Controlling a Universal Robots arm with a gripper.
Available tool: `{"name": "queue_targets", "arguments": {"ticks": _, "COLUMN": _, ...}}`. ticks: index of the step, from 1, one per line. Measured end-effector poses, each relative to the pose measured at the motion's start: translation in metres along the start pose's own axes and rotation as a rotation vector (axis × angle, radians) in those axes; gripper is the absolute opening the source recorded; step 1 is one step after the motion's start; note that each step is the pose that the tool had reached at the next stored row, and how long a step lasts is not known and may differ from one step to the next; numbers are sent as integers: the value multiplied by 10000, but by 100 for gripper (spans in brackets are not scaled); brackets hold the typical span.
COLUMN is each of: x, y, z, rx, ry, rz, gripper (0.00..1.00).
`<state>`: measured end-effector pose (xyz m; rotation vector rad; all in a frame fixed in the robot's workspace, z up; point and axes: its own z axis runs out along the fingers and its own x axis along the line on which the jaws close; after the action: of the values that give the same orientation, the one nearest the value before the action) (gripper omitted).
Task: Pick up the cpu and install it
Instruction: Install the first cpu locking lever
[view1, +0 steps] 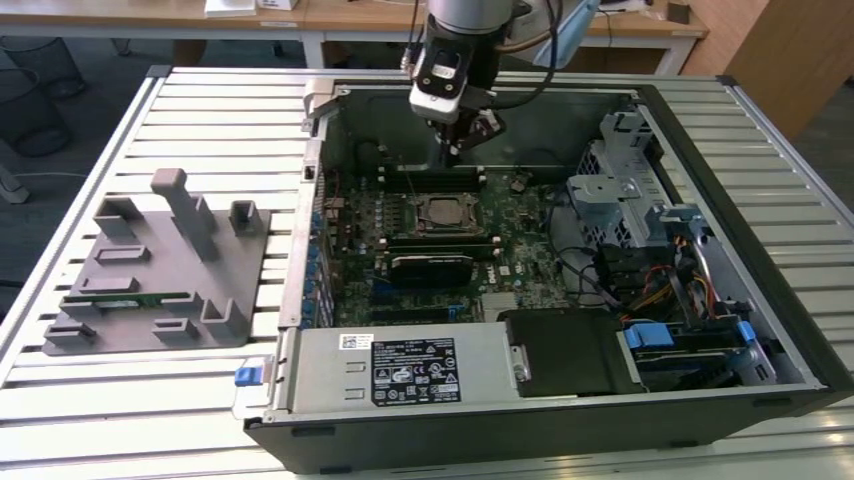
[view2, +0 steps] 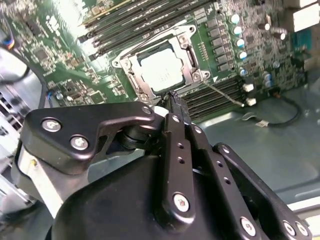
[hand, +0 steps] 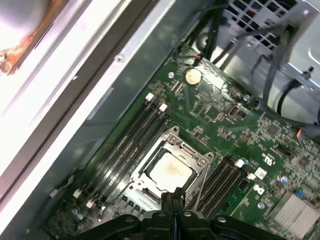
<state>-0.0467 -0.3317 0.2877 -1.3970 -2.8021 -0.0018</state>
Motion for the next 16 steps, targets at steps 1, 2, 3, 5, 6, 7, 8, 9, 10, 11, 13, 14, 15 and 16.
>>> {"name": "queue_targets", "arguments": {"ticks": 1, "x": 0, "y": 0, "z": 1, "rx": 2, "ry": 0, "rz": -178, "gripper": 11}}
{"name": "queue_targets", "arguments": {"ticks": 2, "x": 0, "y": 0, "z": 2, "rx": 4, "ry": -2, "rz": -377, "gripper": 11}}
{"name": "queue_targets", "arguments": {"ticks": 3, "x": 0, "y": 0, "z": 2, "rx": 6, "ry": -2, "rz": -555, "gripper": 11}}
{"name": "queue_targets", "arguments": {"ticks": 5, "x": 0, "y": 0, "z": 4, "rx": 10, "ry": -3, "rz": -915, "gripper": 11}}
{"name": "queue_targets", "arguments": {"ticks": 6, "x": 0, "y": 0, "z": 4, "rx": 12, "ry": -4, "rz": -1094, "gripper": 11}}
{"name": "queue_targets", "arguments": {"ticks": 7, "x": 0, "y": 0, "z": 5, "rx": 13, "ry": -4, "rz": -1276, "gripper": 11}}
{"name": "queue_targets", "arguments": {"ticks": 8, "x": 0, "y": 0, "z": 6, "rx": 15, "ry": -5, "rz": -1454, "gripper": 11}}
{"name": "queue_targets", "arguments": {"ticks": 9, "x": 0, "y": 0, "z": 7, "rx": 17, "ry": -6, "rz": -1635, "gripper": 11}}
{"name": "queue_targets", "arguments": {"ticks": 10, "x": 0, "y": 0, "z": 8, "rx": 18, "ry": -7, "rz": -1814, "gripper": 11}}
{"name": "queue_targets", "arguments": {"ticks": 11, "x": 0, "y": 0, "z": 9, "rx": 20, "ry": -7, "rz": -2011, "gripper": 11}}
{"name": "queue_targets", "arguments": {"ticks": 13, "x": 0, "y": 0, "z": 10, "rx": 24, "ry": -8, "rz": -2370, "gripper": 11}}
{"name": "queue_targets", "arguments": {"ticks": 14, "x": 0, "y": 0, "z": 11, "rx": 26, "ry": -10, "rz": -2551, "gripper": 11}}
{"name": "queue_targets", "arguments": {"ticks": 15, "x": 0, "y": 0, "z": 12, "rx": 28, "ry": -11, "rz": -2730, "gripper": 11}}
{"name": "queue_targets", "arguments": {"ticks": 16, "x": 0, "y": 0, "z": 13, "rx": 30, "ry": -11, "rz": -2911, "gripper": 11}}
